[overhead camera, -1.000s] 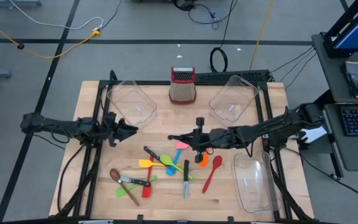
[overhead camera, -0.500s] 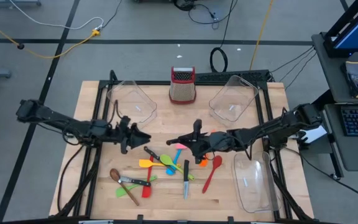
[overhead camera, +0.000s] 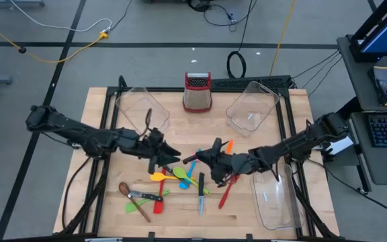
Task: Pick & Place Kitchen Items
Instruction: Put the right black knife into the top left transparent bin
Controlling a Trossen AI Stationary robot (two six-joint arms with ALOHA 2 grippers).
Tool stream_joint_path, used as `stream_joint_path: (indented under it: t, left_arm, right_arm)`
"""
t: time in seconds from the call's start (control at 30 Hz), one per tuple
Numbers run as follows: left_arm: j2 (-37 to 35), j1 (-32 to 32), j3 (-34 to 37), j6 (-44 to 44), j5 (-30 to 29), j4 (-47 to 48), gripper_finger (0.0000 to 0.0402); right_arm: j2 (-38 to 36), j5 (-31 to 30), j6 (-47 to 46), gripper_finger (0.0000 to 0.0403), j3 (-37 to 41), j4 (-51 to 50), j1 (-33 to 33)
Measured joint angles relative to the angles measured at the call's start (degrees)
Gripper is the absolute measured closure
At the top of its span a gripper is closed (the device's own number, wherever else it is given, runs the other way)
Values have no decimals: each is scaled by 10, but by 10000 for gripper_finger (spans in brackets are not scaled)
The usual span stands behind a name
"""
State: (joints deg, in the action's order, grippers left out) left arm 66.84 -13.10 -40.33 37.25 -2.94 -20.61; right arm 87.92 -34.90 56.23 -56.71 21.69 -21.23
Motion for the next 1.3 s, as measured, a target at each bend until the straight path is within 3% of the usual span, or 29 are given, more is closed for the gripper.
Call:
stream_joint_path:
  t: [0.33,0.47,0.9,1.3]
  left_arm:
    - [58,29,-54,4,1,43,244]
    - [74,44,-62,5,37,42,242]
    - [99,62,-91,15,105,76,137]
    - [137,74,-92,49,133,74,153]
  right_arm:
    - [0,0,2,339,0,3,-26]
    - [0,2,2,339,0,3,-30]
    - [0,2,2,339,0,3,-29]
    - [2,7,0,339,0,-1,-28]
